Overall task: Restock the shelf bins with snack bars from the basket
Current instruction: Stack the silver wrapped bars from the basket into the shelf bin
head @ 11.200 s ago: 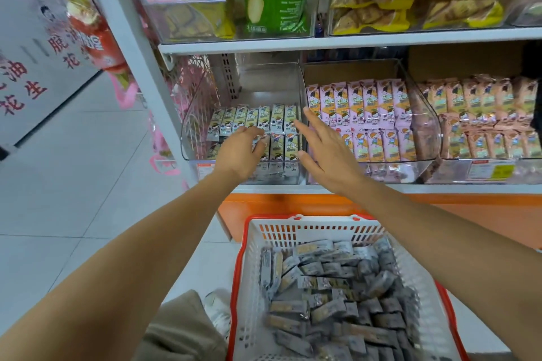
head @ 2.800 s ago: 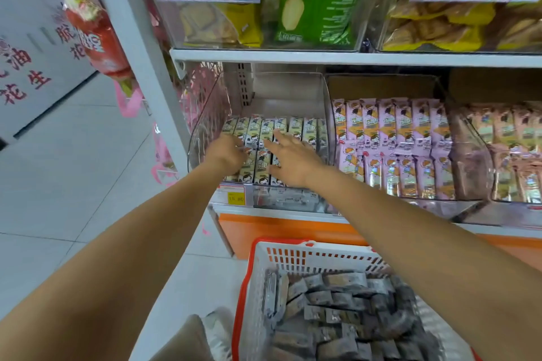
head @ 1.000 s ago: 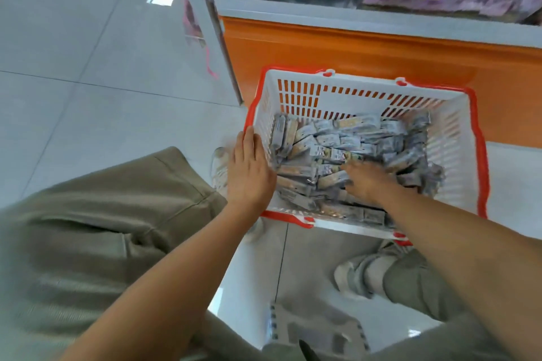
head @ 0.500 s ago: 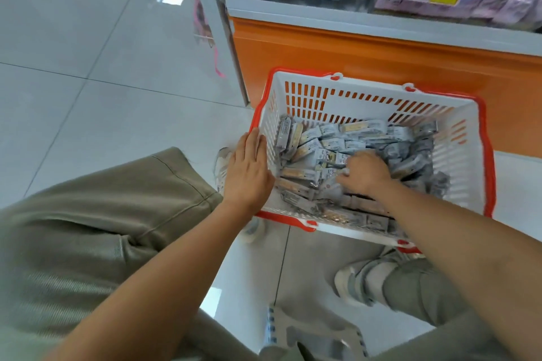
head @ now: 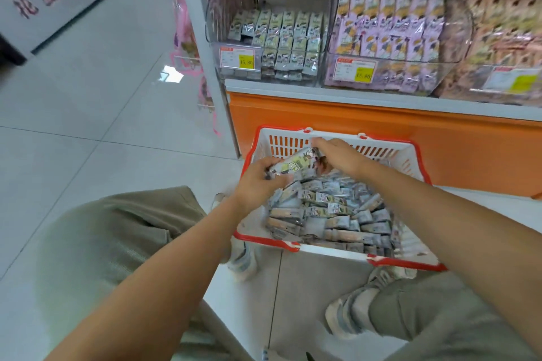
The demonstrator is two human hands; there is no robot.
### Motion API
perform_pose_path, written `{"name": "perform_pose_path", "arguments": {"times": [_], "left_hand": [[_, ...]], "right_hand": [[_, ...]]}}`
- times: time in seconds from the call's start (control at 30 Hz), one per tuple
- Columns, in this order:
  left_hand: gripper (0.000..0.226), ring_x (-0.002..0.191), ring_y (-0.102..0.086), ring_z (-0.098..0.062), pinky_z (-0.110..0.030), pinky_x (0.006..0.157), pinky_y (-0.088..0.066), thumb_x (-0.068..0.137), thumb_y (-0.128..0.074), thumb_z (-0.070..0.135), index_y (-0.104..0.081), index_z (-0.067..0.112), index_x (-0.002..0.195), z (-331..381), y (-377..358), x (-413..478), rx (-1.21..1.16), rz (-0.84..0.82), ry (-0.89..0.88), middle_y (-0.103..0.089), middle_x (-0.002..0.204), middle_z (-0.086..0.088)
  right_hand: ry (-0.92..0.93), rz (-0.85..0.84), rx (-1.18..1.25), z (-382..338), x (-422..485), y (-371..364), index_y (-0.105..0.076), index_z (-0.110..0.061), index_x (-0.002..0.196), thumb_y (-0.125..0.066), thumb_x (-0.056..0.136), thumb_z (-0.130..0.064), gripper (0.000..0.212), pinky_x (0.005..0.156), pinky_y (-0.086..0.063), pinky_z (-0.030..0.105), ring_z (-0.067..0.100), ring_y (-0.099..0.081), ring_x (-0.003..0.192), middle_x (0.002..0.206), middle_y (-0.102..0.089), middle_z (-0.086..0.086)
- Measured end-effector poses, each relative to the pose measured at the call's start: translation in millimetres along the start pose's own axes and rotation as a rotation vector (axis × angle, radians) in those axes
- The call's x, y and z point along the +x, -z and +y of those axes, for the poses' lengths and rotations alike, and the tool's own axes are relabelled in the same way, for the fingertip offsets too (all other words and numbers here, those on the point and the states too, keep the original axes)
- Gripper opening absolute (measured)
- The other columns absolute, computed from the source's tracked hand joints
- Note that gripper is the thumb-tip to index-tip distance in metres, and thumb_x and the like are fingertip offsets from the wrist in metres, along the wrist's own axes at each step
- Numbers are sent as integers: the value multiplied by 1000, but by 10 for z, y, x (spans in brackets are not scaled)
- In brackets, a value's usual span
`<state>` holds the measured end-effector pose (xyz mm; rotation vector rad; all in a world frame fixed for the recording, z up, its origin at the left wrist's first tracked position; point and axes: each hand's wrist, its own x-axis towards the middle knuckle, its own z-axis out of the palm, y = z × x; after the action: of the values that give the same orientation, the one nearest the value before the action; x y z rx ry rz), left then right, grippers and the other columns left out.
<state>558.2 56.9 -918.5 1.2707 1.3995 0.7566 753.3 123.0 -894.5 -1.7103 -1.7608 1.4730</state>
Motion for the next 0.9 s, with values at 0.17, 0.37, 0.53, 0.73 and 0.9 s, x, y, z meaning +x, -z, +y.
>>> {"name": "perform_pose_path", "arguments": {"times": [0.17, 0.37, 0.53, 0.73, 0.9], "left_hand": [[19, 76, -63, -12, -25, 73, -52, 89, -69, 26, -68, 14, 103, 342, 156, -62, -128, 82, -29, -70, 89, -5], [13, 65, -60, -11, -24, 67, -52, 87, -71, 19, -66, 17, 99, 981, 603, 102, -72, 101, -63, -70, 83, -6], [39, 71, -66, -15, -27, 70, -53, 83, -75, 28, -59, 10, 112, 1420, 1114, 356, -56, 173, -110, -74, 89, -9], [46, 114, -55, -21, -33, 92, -47, 91, -66, 29, -49, 16, 131, 1481, 1439, 772, 274, 505, -187, -57, 126, -5], [70, 145, -19, -29, -39, 114, -26, 91, -63, 24, -27, 10, 150, 1218, 1460, 1036, 784, 543, -220, -18, 159, -12]], "right_hand": [[149, 41, 198, -337, -42, 86, -56, -11, 123, -46, 97, -52, 50, 80, -55, 36, 20, -68, 83, 99, -70, 11], [554, 71, -112, -940, 49, 320, -50, -31, 134, -65, 90, -13, 50, 97, -41, 23, 9, -47, 122, 136, -49, -5], [661, 163, -422, -1424, 257, 470, -62, -19, 122, -72, 85, -19, 38, 93, -45, 20, 10, -56, 106, 119, -63, -1], [542, 428, -293, -1828, 745, 500, -63, -11, 118, -72, 86, -29, 38, 87, -49, 34, 19, -58, 101, 114, -64, 5], [395, 467, -258, -2013, 1169, 448, -61, -7, 121, -71, 87, -32, 43, 78, -45, 29, 22, -59, 96, 111, -64, 10]]}}
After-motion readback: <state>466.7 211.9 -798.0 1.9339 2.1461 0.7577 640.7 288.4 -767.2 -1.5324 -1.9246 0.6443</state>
